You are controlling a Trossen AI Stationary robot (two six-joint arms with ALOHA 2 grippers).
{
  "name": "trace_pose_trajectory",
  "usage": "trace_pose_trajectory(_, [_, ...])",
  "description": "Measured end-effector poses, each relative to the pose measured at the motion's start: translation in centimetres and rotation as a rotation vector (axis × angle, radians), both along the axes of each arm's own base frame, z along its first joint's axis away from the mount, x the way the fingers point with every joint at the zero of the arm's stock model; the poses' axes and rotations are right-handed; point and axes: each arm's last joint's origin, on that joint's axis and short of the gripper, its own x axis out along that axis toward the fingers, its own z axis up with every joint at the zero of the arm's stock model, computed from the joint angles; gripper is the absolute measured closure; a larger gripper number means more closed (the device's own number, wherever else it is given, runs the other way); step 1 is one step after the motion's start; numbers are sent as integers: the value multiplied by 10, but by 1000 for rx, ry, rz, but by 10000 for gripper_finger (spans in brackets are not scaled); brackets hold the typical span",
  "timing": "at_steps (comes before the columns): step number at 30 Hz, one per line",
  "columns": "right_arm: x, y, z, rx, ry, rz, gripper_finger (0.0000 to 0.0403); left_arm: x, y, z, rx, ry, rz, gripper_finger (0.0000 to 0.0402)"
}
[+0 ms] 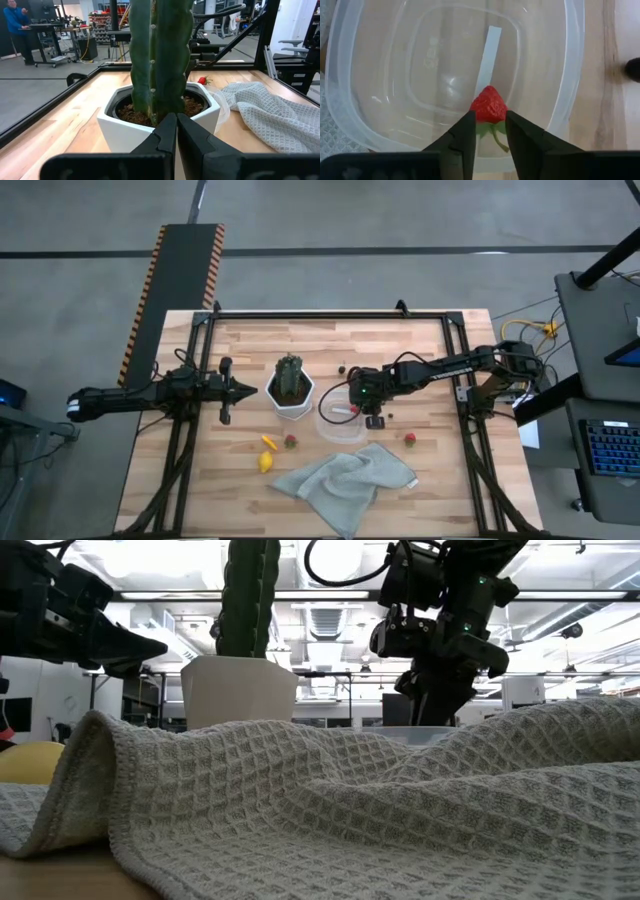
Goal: Pick and placing Produce into tupperware
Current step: Put the top blueberry into the transparent bin
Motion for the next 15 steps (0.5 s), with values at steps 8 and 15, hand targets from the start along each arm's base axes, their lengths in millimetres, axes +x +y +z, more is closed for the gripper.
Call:
trace_pose_trajectory(8, [7, 0, 17, 0, -59, -3, 289, 0, 0, 0, 0, 0, 0, 402])
trace_pose_trajectory(15, [11, -5, 47, -94, -118, 30, 289, 0, 0, 0, 0, 0, 0, 402])
